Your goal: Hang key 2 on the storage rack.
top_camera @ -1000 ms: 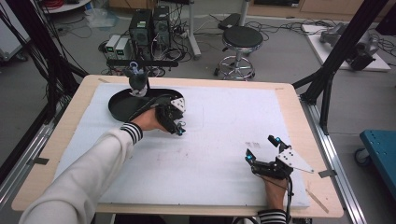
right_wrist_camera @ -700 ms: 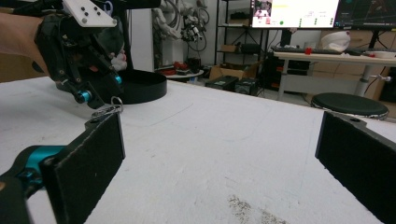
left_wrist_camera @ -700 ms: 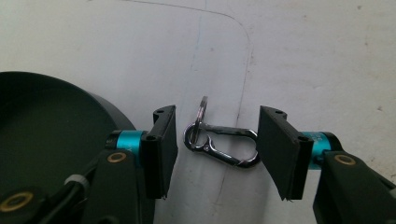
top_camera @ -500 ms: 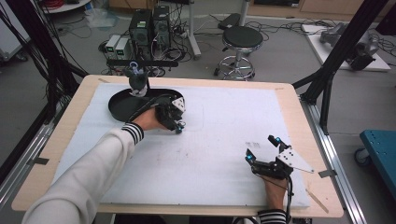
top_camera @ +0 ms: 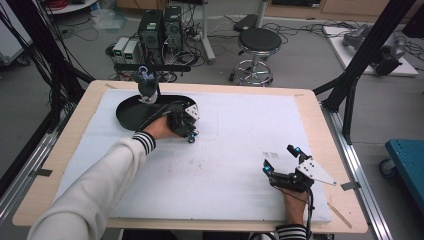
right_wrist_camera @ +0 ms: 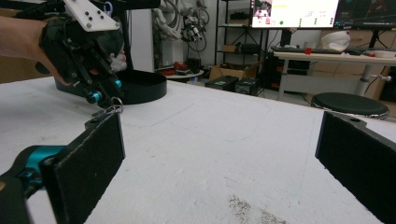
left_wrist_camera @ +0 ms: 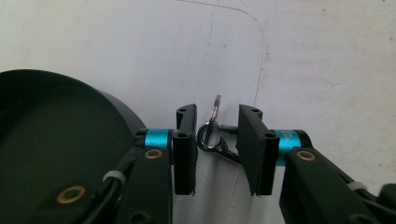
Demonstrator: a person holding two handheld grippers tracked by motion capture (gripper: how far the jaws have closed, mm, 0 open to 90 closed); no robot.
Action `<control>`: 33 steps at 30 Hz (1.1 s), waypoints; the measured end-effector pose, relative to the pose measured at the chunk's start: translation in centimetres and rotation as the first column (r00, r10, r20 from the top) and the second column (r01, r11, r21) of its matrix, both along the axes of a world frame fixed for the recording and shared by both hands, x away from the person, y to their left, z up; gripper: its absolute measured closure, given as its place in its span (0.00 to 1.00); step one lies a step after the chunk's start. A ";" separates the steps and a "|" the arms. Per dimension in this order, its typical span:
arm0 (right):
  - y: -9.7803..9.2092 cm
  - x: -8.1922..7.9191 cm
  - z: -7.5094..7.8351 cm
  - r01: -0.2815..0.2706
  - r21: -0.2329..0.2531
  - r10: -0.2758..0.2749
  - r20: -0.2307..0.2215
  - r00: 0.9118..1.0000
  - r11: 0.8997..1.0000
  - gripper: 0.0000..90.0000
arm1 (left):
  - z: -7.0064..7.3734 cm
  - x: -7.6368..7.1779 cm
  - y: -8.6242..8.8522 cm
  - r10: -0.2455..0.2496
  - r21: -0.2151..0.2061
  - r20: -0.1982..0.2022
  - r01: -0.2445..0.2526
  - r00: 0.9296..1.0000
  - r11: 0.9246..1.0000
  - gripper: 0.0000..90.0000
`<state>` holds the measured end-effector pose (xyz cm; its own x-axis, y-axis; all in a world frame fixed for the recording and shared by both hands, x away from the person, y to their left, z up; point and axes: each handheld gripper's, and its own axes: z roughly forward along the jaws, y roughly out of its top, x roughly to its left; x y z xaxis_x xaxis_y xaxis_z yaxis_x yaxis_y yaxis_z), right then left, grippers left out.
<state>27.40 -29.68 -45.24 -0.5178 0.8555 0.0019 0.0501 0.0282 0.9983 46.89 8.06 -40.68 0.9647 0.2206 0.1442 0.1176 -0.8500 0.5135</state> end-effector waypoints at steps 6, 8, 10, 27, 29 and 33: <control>0.0 0.1 0.0 0.003 -0.003 -0.003 0.007 1.000 1.000 0.01 | -0.1 0.0 -0.1 0.006 -0.013 -0.007 -0.006 1.000 1.000 0.80; 0.0 0.0 0.0 0.003 -0.002 -0.003 0.006 1.000 1.000 0.01 | -0.1 0.0 -0.1 0.008 -0.007 0.004 -0.008 1.000 1.000 0.83; 0.0 0.1 0.0 0.002 -0.002 -0.002 0.007 1.000 1.000 0.01 | -0.1 0.0 -0.1 0.002 -0.003 0.009 -0.002 1.000 1.000 0.86; 0.0 0.0 0.0 0.001 -0.001 -0.001 0.001 1.000 1.000 0.01 | 0.0 -0.2 -0.2 0.012 0.006 0.008 -0.012 1.000 1.000 0.98; 0.0 0.0 0.0 0.003 -0.001 -0.003 0.001 1.000 1.000 0.01 | 0.3 -0.3 -0.1 0.010 0.009 0.005 -0.010 1.000 1.000 0.98; 0.0 0.0 0.0 0.003 -0.002 -0.003 0.001 1.000 1.000 0.01 | 1.3 -0.7 0.2 0.011 -0.030 0.018 -0.010 1.000 0.999 0.98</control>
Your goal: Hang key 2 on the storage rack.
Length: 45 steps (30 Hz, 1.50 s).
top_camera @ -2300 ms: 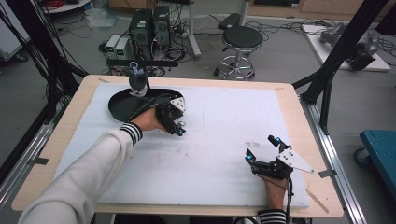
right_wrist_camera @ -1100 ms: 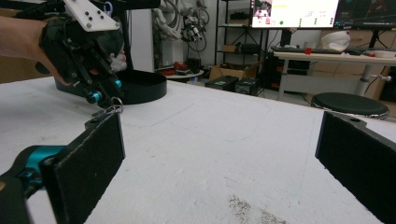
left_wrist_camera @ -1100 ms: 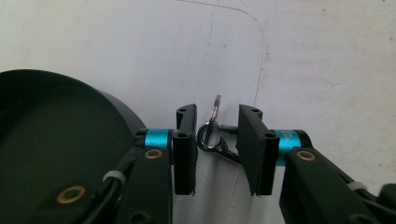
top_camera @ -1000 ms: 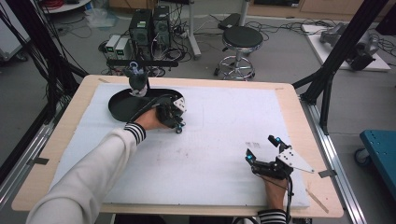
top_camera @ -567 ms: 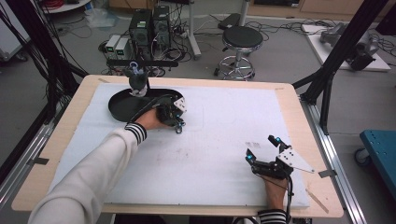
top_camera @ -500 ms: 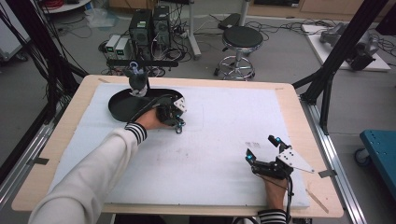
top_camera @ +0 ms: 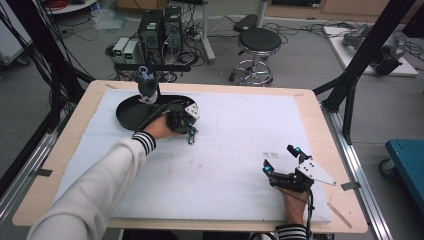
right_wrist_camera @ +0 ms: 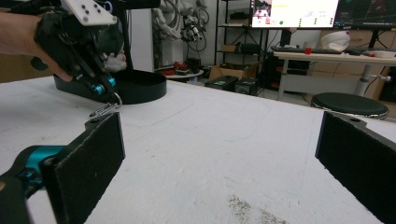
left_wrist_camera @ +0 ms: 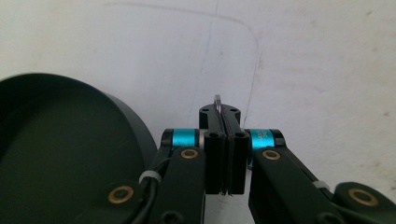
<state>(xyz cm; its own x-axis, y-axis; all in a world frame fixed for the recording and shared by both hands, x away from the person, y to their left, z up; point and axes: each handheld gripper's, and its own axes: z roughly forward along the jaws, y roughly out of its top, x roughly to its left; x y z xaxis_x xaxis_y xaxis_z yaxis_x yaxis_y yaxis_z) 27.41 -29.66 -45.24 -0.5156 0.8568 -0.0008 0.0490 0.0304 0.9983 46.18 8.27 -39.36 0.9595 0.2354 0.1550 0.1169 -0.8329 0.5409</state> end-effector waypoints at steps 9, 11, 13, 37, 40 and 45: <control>0.0 0.0 0.0 -0.003 -0.003 0.003 0.002 1.000 1.000 0.01 | 3.9 -1.3 2.4 0.041 -0.116 0.030 -0.037 0.999 0.993 0.98; 0.0 0.0 0.0 -0.001 -0.004 0.001 0.004 1.000 1.000 0.01 | 4.9 -1.5 3.2 0.055 -0.149 0.037 -0.049 0.998 0.988 0.98; 0.0 0.0 0.0 -0.002 -0.004 0.002 0.003 1.000 1.000 0.01 | 5.6 -1.8 3.9 0.063 -0.165 0.046 -0.054 0.997 0.985 0.98; 0.1 0.0 0.0 -0.001 -0.014 0.001 0.007 1.000 1.000 0.01 | 11.9 -3.8 11.4 0.195 -0.302 0.137 -0.146 0.971 0.942 0.98; 0.1 0.0 0.0 -0.001 -0.015 0.001 0.008 1.000 1.000 0.01 | 12.3 -3.8 12.0 0.203 -0.302 0.143 -0.153 0.969 0.941 0.98; 0.1 0.0 0.0 -0.002 -0.014 0.002 0.008 1.000 1.000 0.01 | 12.8 -3.9 13.2 0.223 -0.305 0.148 -0.170 0.963 0.937 0.98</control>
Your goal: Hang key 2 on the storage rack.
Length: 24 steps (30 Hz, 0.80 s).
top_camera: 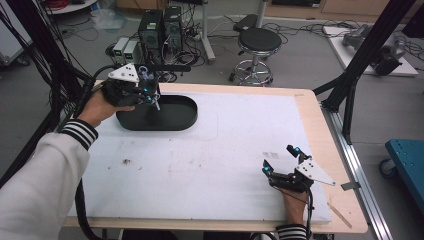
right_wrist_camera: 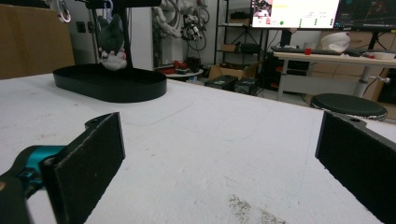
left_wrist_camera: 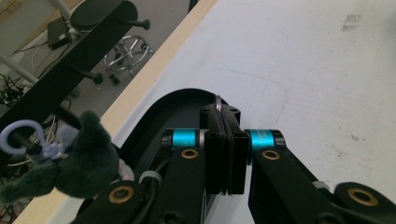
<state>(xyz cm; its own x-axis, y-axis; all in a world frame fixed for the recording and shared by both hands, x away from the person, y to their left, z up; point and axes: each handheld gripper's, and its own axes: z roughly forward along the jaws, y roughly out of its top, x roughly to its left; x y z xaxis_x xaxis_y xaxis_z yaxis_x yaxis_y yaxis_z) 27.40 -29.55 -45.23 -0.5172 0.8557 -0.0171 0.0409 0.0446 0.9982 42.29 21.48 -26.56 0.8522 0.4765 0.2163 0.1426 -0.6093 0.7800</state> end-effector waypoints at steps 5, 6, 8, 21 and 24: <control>0.0 0.0 0.0 0.001 -0.001 -0.001 -0.005 1.000 1.000 0.01 | 0.3 0.1 1.7 0.035 -0.011 0.005 -0.035 0.999 0.999 0.98; 0.0 0.0 0.0 0.001 -0.001 -0.001 -0.005 1.000 1.000 0.01 | 0.4 0.1 2.1 0.043 -0.003 0.006 -0.043 0.999 0.999 0.98; 0.0 0.0 0.0 0.001 -0.001 -0.001 -0.004 1.000 1.000 0.01 | 0.6 0.3 2.8 0.054 -0.005 0.003 -0.054 0.999 0.999 0.98; 0.1 0.0 0.0 0.002 -0.009 -0.002 0.001 1.000 1.000 0.01 | 1.7 1.5 7.1 0.150 -0.018 0.016 -0.150 0.989 0.989 0.98; 0.1 0.0 0.0 0.003 -0.008 -0.003 0.000 1.000 1.000 0.01 | 1.8 1.7 7.7 0.159 -0.011 0.018 -0.159 0.987 0.987 0.98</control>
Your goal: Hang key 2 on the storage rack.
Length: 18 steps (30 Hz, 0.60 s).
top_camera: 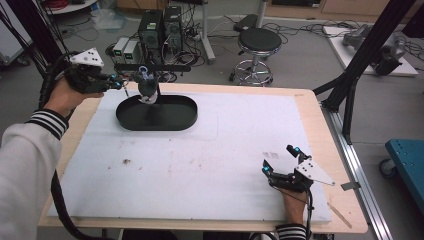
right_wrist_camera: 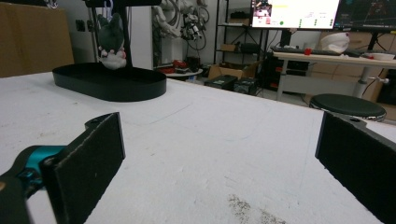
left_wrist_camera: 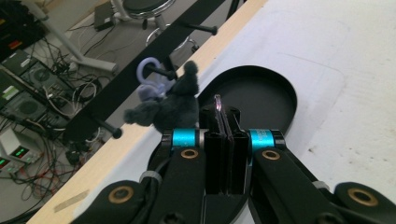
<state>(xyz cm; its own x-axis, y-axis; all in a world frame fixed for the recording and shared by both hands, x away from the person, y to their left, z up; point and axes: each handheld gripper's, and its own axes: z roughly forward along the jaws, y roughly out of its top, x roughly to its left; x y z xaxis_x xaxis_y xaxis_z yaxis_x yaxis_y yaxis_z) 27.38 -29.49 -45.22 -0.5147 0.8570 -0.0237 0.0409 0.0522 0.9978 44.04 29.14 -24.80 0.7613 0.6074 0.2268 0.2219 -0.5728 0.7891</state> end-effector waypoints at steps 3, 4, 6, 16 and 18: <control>0.0 0.0 0.0 -0.001 0.003 0.001 -0.003 1.000 1.000 0.01 | 0.2 0.3 0.4 0.012 0.003 -0.001 -0.012 1.000 1.000 0.98; 0.0 0.0 0.0 -0.001 0.003 0.001 -0.003 1.000 1.000 0.01 | 0.2 0.4 0.5 0.012 0.005 -0.001 -0.012 1.000 1.000 0.98; 0.0 0.0 0.0 -0.001 0.003 0.001 -0.003 1.000 1.000 0.01 | 0.2 0.6 0.7 0.023 0.003 -0.002 -0.023 1.000 1.000 0.98; 0.0 0.0 0.0 -0.001 0.007 0.001 -0.004 1.000 1.000 0.01 | -0.5 2.0 1.2 0.039 0.005 -0.018 -0.039 0.999 0.999 0.98; 0.0 0.0 0.0 0.000 0.006 0.000 0.000 1.000 1.000 0.01 | -0.5 2.3 1.2 0.044 0.004 -0.020 -0.044 0.999 0.999 0.98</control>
